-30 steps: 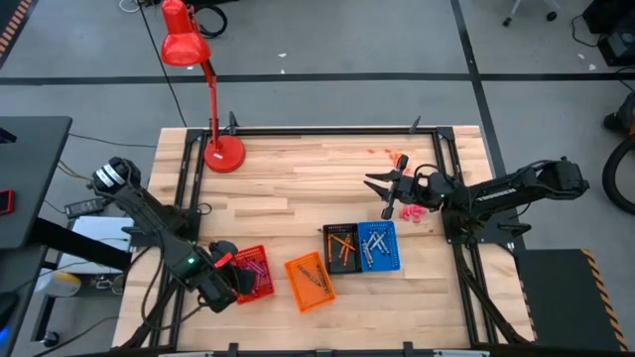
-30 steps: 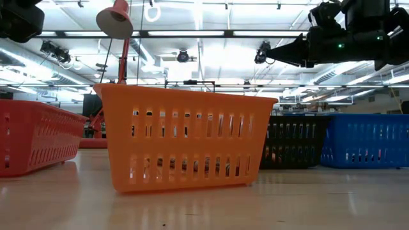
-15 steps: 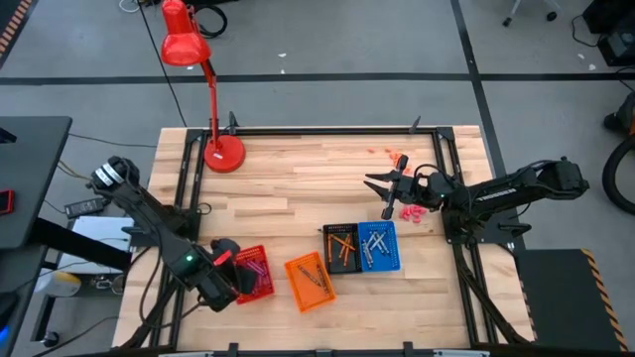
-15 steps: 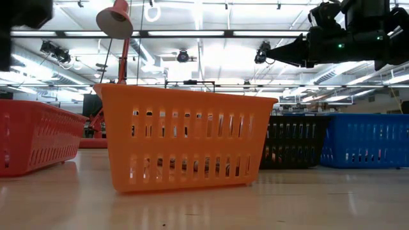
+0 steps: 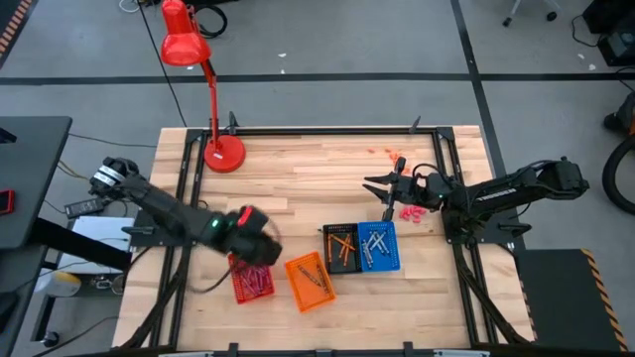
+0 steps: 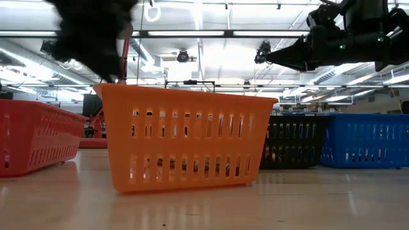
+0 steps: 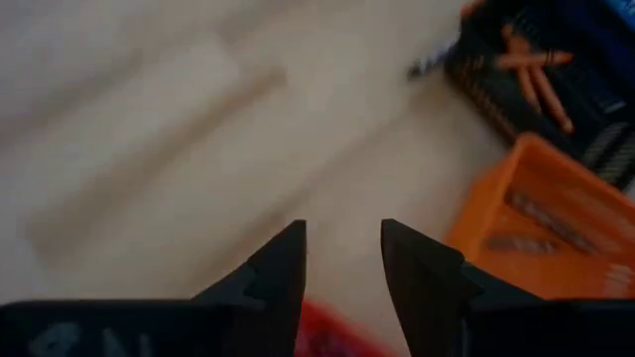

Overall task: Sort crayons
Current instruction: Put the black crayon into the blue bin

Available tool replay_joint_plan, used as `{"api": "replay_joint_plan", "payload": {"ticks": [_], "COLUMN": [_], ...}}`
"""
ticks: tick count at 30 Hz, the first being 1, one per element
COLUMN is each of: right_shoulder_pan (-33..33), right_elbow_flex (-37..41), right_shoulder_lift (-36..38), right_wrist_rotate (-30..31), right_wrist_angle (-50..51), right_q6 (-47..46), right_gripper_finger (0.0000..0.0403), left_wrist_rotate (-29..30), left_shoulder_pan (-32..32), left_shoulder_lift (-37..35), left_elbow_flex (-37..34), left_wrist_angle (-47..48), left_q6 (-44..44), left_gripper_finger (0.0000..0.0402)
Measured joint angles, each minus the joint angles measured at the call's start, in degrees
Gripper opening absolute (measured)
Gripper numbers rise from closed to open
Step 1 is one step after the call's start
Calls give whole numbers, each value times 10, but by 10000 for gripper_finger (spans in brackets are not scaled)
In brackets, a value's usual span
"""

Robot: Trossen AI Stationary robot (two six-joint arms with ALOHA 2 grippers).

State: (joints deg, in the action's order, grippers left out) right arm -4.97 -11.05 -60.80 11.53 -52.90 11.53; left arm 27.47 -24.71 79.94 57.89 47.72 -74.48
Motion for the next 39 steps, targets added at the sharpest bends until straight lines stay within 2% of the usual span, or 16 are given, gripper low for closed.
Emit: {"api": "replay_joint_plan", "payload": {"ticks": [6,10,13,17,22,28,34,39], "right_shoulder_pan": [1,1,1,1,1,-1,-10,-12], "right_elbow_flex": [0,0,0,0,0,0,0,0], "right_shoulder_lift": [0,0,0,0,0,0,0,0], "right_wrist_rotate": [0,1,2,2,3,14,25,22], "right_wrist_angle": [42,72,80,81,81,78,77,81], "right_q6": [-17,-41,-57,-74,-74,-58,-49,-54], "right_gripper_finger": [89,89,89,89,89,89,89,89], "left_wrist_rotate": [1,1,-5,-80,-179,-213,-295,-300], "left_shoulder_pan": [114,161,183,209,238,266,283,282], "left_shoulder_lift": [5,29,60,110,177,214,214,214], "left_elbow_flex": [-10,-27,-31,-31,-31,-31,-31,-31], "left_wrist_angle": [-122,-221,-267,-329,-389,-459,-480,-491], "left_q6": [287,472,580,681,742,743,745,761], "left_gripper_finger": [143,143,143,144,144,145,164,177]}}
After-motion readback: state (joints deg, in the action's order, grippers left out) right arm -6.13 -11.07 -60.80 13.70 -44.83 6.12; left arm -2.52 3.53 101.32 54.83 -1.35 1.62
